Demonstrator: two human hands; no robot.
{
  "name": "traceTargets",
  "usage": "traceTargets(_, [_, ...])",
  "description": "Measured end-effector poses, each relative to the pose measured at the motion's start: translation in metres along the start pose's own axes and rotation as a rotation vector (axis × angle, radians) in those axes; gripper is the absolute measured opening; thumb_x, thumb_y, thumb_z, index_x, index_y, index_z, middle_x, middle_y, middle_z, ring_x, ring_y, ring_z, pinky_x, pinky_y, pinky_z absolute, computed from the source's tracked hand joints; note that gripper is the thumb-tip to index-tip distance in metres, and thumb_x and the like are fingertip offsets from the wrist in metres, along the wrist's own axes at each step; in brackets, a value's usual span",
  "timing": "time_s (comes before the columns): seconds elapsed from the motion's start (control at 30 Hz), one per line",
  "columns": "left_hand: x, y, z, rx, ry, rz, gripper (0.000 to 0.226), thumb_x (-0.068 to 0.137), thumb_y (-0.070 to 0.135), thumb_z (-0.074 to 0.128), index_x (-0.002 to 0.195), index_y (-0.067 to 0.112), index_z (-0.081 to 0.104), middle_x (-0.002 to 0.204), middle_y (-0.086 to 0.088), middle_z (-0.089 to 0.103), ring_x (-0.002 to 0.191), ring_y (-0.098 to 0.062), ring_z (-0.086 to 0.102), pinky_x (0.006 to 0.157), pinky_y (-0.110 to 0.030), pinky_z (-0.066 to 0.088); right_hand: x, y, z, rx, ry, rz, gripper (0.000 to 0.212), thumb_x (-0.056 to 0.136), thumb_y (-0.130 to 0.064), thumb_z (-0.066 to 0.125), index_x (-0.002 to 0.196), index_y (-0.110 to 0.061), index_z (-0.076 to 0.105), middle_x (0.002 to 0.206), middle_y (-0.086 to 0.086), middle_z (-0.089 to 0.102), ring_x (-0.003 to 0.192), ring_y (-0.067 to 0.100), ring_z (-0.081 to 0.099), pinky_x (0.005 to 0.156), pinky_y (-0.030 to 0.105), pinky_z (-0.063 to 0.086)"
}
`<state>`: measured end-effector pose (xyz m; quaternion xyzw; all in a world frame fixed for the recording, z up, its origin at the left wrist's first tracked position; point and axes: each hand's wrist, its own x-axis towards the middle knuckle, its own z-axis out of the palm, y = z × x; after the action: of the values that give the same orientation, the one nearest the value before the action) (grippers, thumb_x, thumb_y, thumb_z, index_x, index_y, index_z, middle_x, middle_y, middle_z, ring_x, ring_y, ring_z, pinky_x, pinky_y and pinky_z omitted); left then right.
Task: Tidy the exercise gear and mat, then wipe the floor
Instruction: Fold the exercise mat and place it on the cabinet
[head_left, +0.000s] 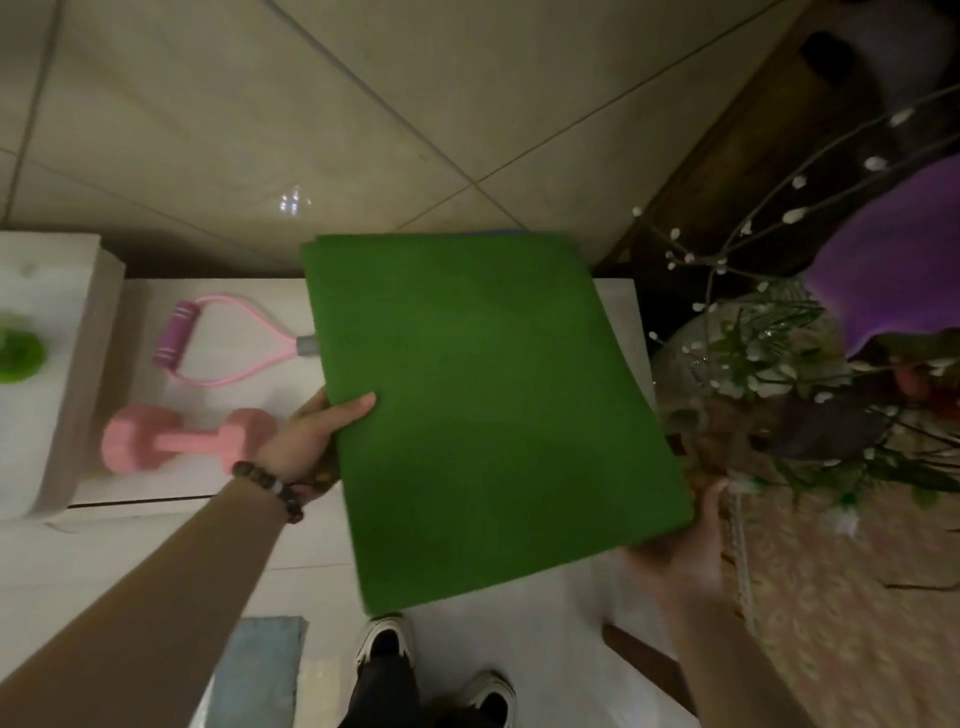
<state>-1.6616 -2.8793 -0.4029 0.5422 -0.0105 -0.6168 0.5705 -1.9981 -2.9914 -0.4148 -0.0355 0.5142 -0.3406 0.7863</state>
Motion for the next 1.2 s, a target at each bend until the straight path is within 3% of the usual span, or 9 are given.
traceTargets(0.07, [-0.007, 0.01, -0.016, 0.058, -0.008, -0.058, 0.106, 0.023, 0.04, 0.098, 0.117, 0.01, 0.06, 0.109, -0.014, 0.071, 0.09, -0.029, 0.072, 0.064, -0.034, 0.059, 0.001, -0.018, 0.005, -0.117, -0.265, 0.22, 0.083, 0.074, -0.076, 0.052, 0.127, -0.013, 0.061, 0.139, 0.019, 0.05, 0.126, 0.044, 0.046, 0.103, 0.06, 0.034])
traceTargets(0.13, [-0.012, 0.015, -0.023, 0.092, -0.004, -0.104, 0.107, 0.017, 0.04, 0.098, 0.113, 0.011, 0.061, 0.102, -0.013, 0.073, 0.085, -0.028, 0.072, 0.061, -0.034, 0.059, 0.003, -0.033, 0.022, -0.373, -0.378, 0.3, 0.094, 0.06, -0.073, 0.069, 0.129, -0.01, 0.058, 0.135, 0.02, 0.053, 0.123, 0.041, 0.051, 0.09, 0.055, 0.048])
traceTargets(0.23, [-0.005, 0.007, -0.015, 0.135, -0.005, -0.128, 0.083, 0.045, 0.034, 0.094, 0.118, 0.013, 0.059, 0.109, -0.014, 0.071, 0.093, -0.03, 0.071, 0.067, -0.036, 0.06, 0.015, -0.048, 0.045, -0.853, -0.219, 0.185, 0.091, 0.056, -0.042, 0.088, 0.135, -0.014, 0.052, 0.12, 0.011, 0.066, 0.109, 0.029, 0.064, 0.076, 0.036, 0.057])
traceTargets(0.4, [0.037, -0.013, 0.031, 0.127, 0.077, -0.032, 0.04, 0.084, 0.017, 0.068, 0.122, 0.015, 0.059, 0.112, -0.01, 0.071, 0.095, -0.028, 0.071, 0.076, -0.038, 0.059, 0.034, -0.074, 0.049, -1.091, -0.03, -0.133, 0.032, 0.088, -0.023, 0.063, 0.121, -0.025, 0.06, 0.107, 0.003, 0.07, 0.085, 0.018, 0.07, 0.066, 0.023, 0.055])
traceTargets(0.6, [0.107, -0.054, 0.067, 0.416, 0.153, 0.046, 0.063, 0.089, 0.032, 0.066, 0.144, 0.023, 0.036, 0.131, -0.003, 0.059, 0.109, -0.025, 0.062, 0.096, -0.046, 0.051, 0.097, -0.095, 0.033, -1.426, 0.139, -0.33, 0.058, 0.085, -0.044, 0.066, 0.135, -0.02, 0.05, 0.124, 0.002, 0.057, 0.109, 0.022, 0.057, 0.098, 0.035, 0.043])
traceTargets(0.7, [0.113, -0.086, 0.071, 0.451, 0.157, -0.087, 0.085, 0.084, 0.023, 0.072, 0.15, 0.025, 0.018, 0.134, 0.001, 0.052, 0.116, -0.028, 0.056, 0.099, -0.045, 0.047, 0.132, -0.085, 0.014, -1.467, 0.168, -0.26, 0.1, 0.056, -0.071, 0.073, 0.141, -0.03, 0.039, 0.138, 0.003, 0.051, 0.12, 0.027, 0.052, 0.104, 0.045, 0.042])
traceTargets(0.9, [0.109, -0.107, 0.074, 0.521, 0.219, 0.084, 0.08, 0.088, 0.017, 0.067, 0.15, 0.031, 0.018, 0.124, 0.005, 0.052, 0.116, -0.025, 0.054, 0.098, -0.041, 0.047, 0.152, -0.067, 0.005, -1.556, 0.19, -0.375, 0.092, 0.076, -0.031, 0.079, 0.149, -0.028, 0.024, 0.146, 0.004, 0.042, 0.13, 0.028, 0.043, 0.109, 0.046, 0.036])
traceTargets(1.03, [0.111, -0.108, 0.076, 0.452, 0.169, 0.113, 0.075, 0.093, 0.012, 0.06, 0.15, 0.033, 0.017, 0.127, 0.006, 0.052, 0.109, -0.019, 0.054, 0.089, -0.034, 0.049, 0.155, -0.069, 0.0, -1.617, 0.164, -0.477, 0.083, 0.084, -0.027, 0.071, 0.151, -0.026, 0.021, 0.148, 0.006, 0.04, 0.132, 0.028, 0.041, 0.11, 0.043, 0.033])
traceTargets(1.2, [0.125, -0.118, 0.078, 0.569, 0.141, 0.162, 0.087, 0.09, 0.013, 0.061, 0.152, 0.032, 0.002, 0.149, 0.002, 0.035, 0.136, -0.021, 0.038, 0.112, -0.047, 0.035, 0.157, -0.059, -0.021, -1.768, 0.326, -0.596, 0.077, 0.089, -0.032, 0.062, 0.152, -0.022, 0.019, 0.15, 0.018, 0.032, 0.137, 0.034, 0.033, 0.112, 0.042, 0.028])
